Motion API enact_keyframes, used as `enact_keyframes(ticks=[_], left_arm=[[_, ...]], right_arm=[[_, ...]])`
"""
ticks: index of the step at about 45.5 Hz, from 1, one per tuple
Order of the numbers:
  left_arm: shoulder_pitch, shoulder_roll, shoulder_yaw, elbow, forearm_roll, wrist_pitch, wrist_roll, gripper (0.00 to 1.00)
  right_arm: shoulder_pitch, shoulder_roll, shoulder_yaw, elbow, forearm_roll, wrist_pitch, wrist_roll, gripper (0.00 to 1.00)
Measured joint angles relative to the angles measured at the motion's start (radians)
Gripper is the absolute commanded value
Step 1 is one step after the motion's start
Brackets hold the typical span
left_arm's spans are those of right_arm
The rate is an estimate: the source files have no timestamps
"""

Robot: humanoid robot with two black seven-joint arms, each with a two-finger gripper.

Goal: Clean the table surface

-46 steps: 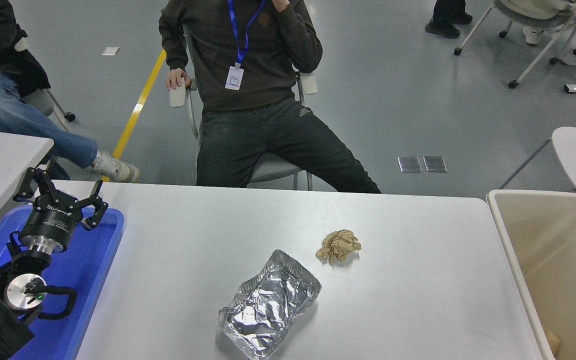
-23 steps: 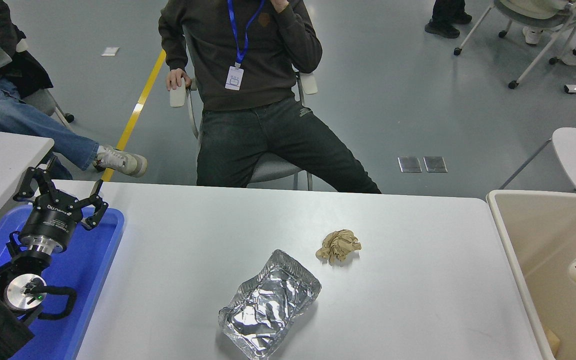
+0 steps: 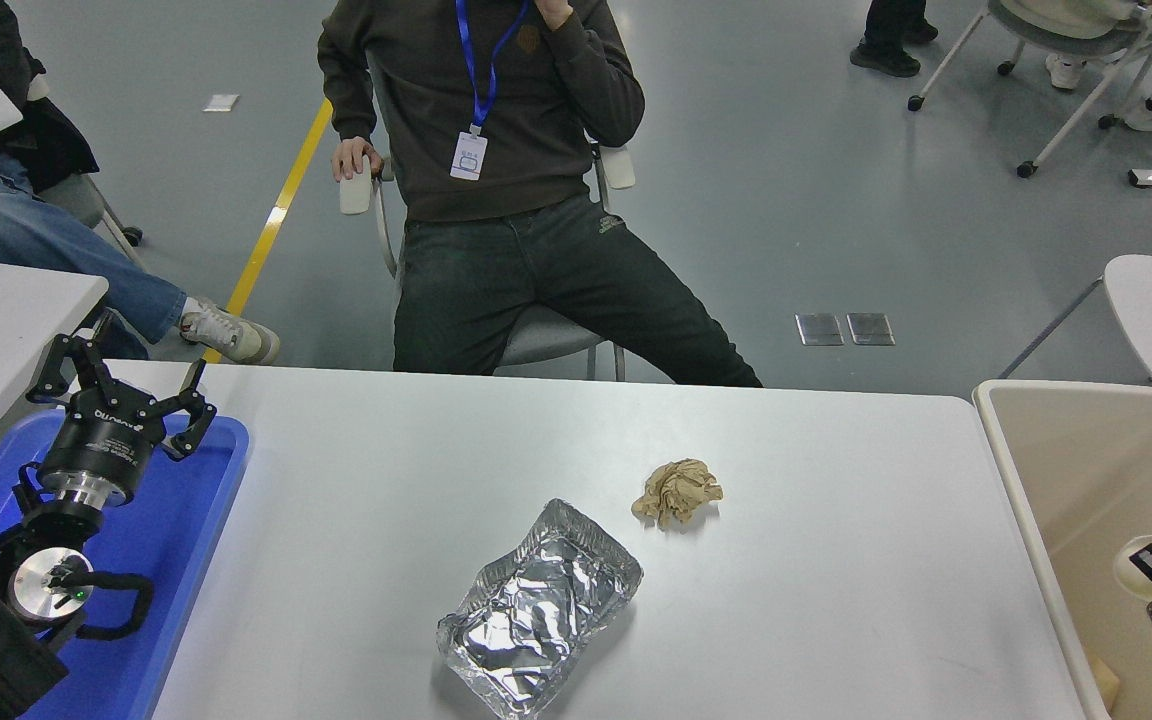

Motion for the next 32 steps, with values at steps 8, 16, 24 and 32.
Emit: enact_keyframes(ticks=[8, 16, 24, 32], left_arm=[[0.000, 0.000, 0.000, 0.000, 0.000, 0.000, 0.000, 1.00], [0.000, 0.000, 0.000, 0.001, 0.000, 0.000, 0.000, 1.00], [0.000, 0.000, 0.000, 0.000, 0.000, 0.000, 0.000, 1.00], [0.000, 0.000, 0.000, 0.000, 0.000, 0.000, 0.000, 1.00]], right_arm=[[-0.001, 0.001, 0.002, 0.000, 0.000, 0.000, 0.000, 0.00], [0.003, 0.002, 0.005, -0.002, 0.005, -0.019, 0.000, 0.28], [0.010, -0.001, 0.004, -0.003, 0.007, -0.045, -0.001, 0.57], [0.022, -0.004, 0.006, -0.001, 0.008, -0.063, 0.001, 0.85]])
